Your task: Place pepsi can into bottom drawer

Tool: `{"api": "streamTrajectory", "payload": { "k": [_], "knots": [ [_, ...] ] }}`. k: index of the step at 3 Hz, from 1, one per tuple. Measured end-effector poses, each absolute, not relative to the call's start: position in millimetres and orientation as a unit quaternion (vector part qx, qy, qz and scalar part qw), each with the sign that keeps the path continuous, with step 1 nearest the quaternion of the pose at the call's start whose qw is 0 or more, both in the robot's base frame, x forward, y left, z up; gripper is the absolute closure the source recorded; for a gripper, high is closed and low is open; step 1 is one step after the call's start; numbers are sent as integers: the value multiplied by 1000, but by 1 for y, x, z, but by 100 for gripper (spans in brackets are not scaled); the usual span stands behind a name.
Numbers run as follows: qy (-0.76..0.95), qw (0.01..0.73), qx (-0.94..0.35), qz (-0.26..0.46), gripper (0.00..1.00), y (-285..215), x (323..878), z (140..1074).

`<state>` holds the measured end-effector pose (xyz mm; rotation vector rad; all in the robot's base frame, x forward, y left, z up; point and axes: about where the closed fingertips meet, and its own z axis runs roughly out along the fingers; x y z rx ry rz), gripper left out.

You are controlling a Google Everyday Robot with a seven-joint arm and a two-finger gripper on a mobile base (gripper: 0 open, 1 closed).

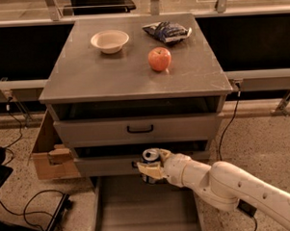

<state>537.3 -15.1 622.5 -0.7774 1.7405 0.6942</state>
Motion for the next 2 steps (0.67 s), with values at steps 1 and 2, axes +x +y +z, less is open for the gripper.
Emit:
{"api": "streamTrajectory", "payload": {
  "k": [1,2],
  "knots": [
    [728,515,-323,315,100,-22,536,555],
    [732,502,-319,332,100,-29,538,513]
  ]
}}
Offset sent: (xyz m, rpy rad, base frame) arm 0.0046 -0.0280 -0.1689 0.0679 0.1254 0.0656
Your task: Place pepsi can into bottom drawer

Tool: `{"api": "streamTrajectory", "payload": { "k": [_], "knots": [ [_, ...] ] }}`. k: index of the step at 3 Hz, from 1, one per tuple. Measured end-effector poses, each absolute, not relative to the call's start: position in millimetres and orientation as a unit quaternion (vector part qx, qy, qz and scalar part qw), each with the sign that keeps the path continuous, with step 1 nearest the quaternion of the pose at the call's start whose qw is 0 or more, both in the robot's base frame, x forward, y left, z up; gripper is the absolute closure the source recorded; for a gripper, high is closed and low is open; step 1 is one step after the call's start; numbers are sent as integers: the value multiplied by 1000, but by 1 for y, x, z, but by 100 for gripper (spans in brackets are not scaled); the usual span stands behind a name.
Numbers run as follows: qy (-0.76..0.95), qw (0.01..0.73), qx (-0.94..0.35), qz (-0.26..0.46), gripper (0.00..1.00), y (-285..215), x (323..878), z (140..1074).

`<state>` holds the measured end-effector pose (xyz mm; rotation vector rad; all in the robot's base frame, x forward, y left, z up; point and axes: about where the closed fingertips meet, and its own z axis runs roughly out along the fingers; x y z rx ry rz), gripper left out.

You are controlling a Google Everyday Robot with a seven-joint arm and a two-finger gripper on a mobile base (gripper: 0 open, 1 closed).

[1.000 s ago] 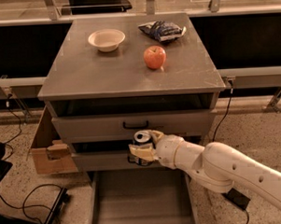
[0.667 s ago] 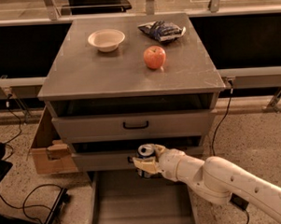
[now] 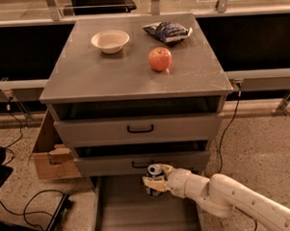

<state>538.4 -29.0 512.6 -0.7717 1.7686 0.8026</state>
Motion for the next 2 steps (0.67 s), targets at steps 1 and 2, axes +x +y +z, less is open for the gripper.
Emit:
{"api": "streamTrajectory", "payload": {
  "k": [1,2],
  "knots": [
    [734,500,-316,335,100,-31,538,507],
    [719,513,-306,356,100,-31,534,498]
  ]
}}
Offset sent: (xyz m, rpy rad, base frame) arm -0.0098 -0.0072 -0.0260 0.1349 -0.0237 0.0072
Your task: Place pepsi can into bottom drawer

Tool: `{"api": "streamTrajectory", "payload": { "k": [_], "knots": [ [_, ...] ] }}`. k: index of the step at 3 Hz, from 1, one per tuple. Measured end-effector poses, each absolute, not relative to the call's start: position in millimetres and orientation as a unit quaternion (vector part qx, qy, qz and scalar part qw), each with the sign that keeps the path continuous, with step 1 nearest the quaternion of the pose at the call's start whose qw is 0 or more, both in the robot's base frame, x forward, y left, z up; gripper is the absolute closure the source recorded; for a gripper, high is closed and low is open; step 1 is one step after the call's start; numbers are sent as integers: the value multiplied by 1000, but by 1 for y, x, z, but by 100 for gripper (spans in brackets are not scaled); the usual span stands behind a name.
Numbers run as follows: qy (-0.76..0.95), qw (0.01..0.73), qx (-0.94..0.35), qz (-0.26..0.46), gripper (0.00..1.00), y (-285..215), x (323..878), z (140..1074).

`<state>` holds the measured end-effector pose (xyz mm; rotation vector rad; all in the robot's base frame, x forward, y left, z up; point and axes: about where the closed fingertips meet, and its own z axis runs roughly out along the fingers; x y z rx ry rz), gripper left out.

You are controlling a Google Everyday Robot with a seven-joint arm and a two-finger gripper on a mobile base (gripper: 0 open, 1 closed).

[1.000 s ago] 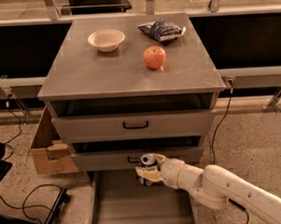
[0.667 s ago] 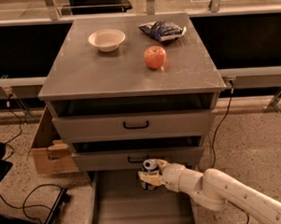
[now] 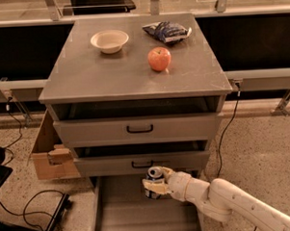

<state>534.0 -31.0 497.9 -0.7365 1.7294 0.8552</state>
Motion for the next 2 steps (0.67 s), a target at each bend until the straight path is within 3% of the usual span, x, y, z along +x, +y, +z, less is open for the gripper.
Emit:
{"api": "streamTrajectory", "payload": {
  "k": [2],
  "knots": [
    [725,496,-284,384,100,-28,529,467]
  ]
}}
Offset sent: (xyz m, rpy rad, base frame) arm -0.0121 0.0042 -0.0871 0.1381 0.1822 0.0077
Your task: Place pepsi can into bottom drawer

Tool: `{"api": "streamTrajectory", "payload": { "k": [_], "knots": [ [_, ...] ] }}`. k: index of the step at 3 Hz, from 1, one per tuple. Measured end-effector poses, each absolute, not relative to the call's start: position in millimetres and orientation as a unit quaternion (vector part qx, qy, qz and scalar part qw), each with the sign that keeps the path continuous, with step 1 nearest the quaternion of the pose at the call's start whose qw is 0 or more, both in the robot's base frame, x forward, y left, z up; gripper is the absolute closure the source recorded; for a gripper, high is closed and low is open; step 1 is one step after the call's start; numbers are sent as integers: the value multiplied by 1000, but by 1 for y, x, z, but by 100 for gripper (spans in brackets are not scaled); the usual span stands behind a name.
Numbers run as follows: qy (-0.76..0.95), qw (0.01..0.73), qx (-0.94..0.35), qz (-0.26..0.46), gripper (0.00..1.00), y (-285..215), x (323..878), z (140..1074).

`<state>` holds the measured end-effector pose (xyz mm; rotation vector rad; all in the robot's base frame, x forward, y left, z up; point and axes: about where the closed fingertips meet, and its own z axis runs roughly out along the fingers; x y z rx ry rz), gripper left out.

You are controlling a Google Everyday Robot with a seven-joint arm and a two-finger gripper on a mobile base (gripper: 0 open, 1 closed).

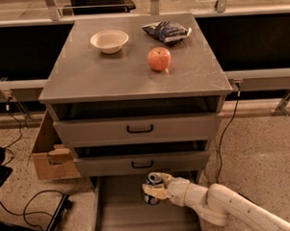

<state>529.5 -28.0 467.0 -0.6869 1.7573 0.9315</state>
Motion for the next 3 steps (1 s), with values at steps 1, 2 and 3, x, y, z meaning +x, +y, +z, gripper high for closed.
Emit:
{"api": "streamTrajectory", "payload": {
  "k": [1,2,3],
  "knots": [
    [707,493,-286,420,100,-26,522,407],
    [655,509,-303,469,100,-29,525,337],
    [661,502,-311,463,100,-21,525,339]
  ]
}}
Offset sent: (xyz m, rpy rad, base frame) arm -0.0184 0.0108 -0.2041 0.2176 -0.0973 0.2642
